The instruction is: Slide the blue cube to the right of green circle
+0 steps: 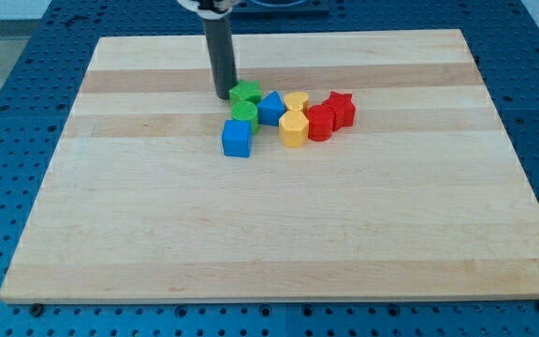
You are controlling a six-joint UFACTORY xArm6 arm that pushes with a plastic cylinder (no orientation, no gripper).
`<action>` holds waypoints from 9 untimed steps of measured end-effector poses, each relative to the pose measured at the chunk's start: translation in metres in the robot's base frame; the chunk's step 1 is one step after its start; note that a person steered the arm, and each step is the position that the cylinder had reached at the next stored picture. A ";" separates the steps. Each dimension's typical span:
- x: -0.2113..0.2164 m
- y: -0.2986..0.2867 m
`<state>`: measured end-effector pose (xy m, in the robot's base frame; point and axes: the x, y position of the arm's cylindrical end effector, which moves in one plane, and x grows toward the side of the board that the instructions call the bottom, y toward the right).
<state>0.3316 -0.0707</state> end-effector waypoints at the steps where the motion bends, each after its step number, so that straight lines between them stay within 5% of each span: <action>1: -0.005 0.001; 2: -0.007 -0.037; 5: 0.113 -0.054; 9: 0.090 0.001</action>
<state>0.4214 -0.0693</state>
